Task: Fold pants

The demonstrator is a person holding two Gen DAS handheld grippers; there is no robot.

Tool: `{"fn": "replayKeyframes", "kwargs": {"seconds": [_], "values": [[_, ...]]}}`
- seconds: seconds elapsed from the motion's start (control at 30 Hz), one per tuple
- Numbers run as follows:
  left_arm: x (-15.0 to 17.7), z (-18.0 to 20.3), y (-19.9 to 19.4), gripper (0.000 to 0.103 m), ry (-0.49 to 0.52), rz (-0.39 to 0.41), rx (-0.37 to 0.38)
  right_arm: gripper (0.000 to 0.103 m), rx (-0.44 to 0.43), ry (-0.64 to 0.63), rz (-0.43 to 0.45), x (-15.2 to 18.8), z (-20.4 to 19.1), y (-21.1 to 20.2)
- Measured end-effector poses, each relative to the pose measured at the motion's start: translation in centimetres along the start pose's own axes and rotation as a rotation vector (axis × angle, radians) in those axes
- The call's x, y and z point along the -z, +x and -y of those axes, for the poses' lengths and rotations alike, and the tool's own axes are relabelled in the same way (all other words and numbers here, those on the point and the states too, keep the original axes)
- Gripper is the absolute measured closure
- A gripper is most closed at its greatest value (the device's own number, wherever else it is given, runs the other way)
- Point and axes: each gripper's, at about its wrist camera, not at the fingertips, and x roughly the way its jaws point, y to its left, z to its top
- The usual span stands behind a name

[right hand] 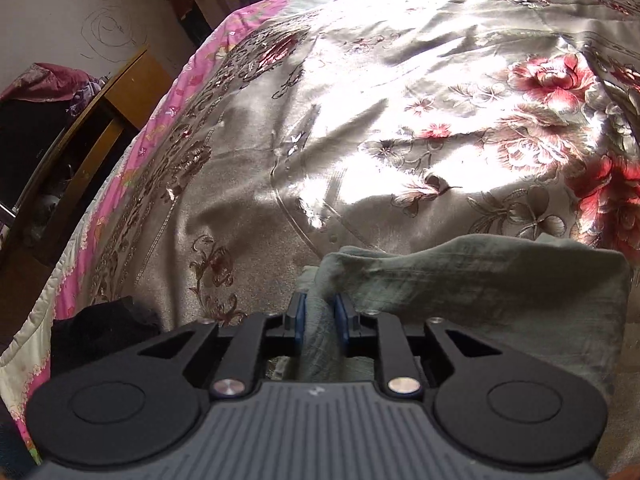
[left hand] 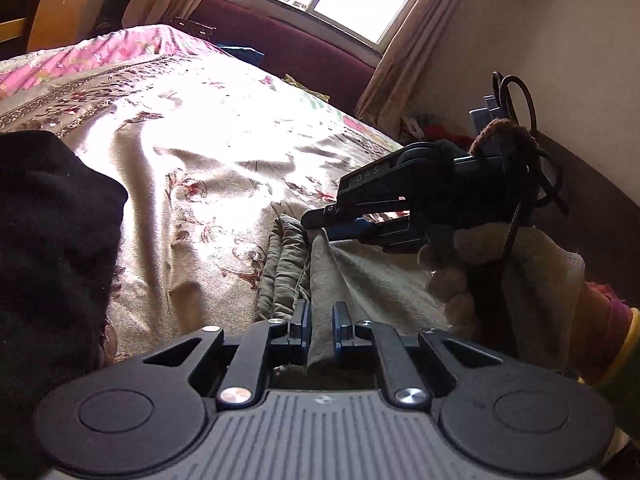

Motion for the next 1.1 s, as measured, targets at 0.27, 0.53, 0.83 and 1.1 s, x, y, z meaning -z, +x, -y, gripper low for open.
{"fn": "replayKeyframes", "kwargs": {"seconds": [0.27,0.53,0.83,1.1], "values": [[-0.1,2.0,-1.6,0.054,0.152,0.043,-0.052,0.075,0.017,-0.083,0.054,1.5,-0.6,-3.3],[0.7,3.2,2.1,0.047,0.173,-0.103,-0.1,0.064,0.05,-0.127,0.009,2.2,-1.6,-2.2],[0.1,1.6,1.8,0.077,0.125,-0.089,-0.063,0.099,0.085,-0.107,0.015,1.1,-2.2,-1.2],[-0.7,-0.1,0.9,0.077,0.083,-0.059,-0.086,0.098,0.069,-0.137,0.024,1.0,-4.3,0.2]]}}
